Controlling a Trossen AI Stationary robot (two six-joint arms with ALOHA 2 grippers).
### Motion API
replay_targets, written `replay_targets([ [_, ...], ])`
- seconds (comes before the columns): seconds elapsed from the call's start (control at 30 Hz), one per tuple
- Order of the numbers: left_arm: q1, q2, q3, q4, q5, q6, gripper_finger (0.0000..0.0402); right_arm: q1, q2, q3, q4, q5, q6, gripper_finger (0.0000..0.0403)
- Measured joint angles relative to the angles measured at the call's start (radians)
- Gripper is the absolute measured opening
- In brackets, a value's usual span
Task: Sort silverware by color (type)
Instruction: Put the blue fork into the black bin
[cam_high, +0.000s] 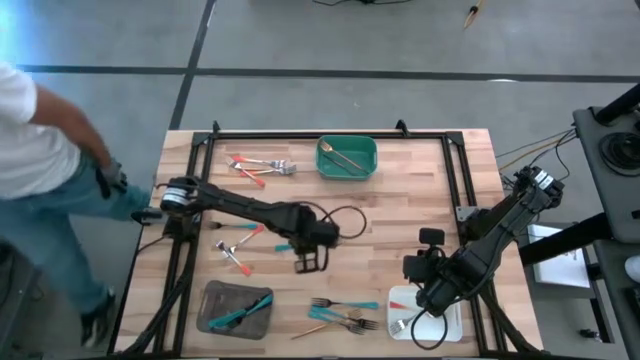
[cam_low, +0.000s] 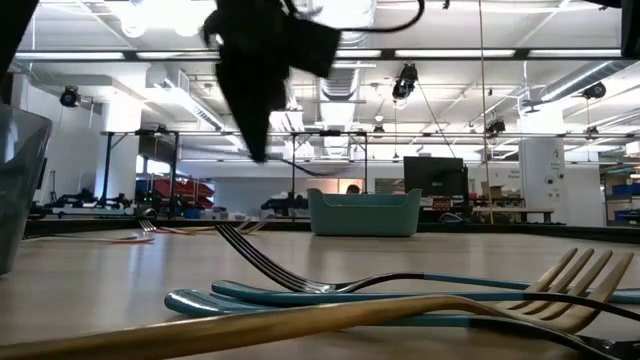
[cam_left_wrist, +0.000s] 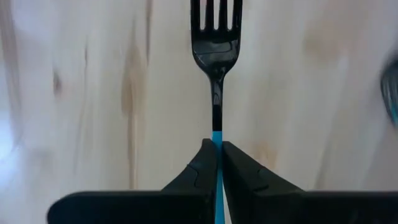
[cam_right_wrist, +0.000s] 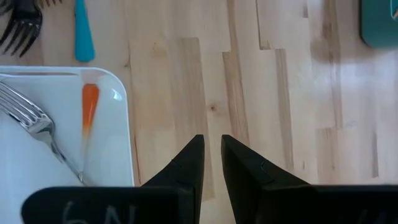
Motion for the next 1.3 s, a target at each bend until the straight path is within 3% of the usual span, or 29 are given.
replay_targets([
  [0.13,-0.064,-0.057,0.019,-0.140,-0.001,-0.013,0.0000,0.000,0.000,-0.010,0.001,0.000,0.000,0.0047],
  [0.3,-0.169,-0.203,-0.051,-0.196,0.010,-0.103,0.0000,0.000,0.000,-0.016,0.000,0.000,0.002,0.0047],
  [0.57,-0.461,-0.451,-0.266,0.003,0.077,-0.449,0.0000,0.000,0.000,-0.029,0.001,0.009,0.000,0.0047],
  [0.8,-0.684,-0.536,-0.495,0.193,0.069,-0.759,0.0000,-0.001,0.000,-0.045,0.005,0.056,0.002,0.0047],
  [0.97,-0.710,-0.542,-0.589,0.276,0.049,-0.823,0.0000,-0.001,0.000,-0.055,0.014,0.055,0.003,0.0047],
  [1.3,-0.698,-0.542,-0.599,0.295,0.035,-0.839,0.0018,-0.001,0.000,-0.056,0.023,0.053,0.052,0.0047],
])
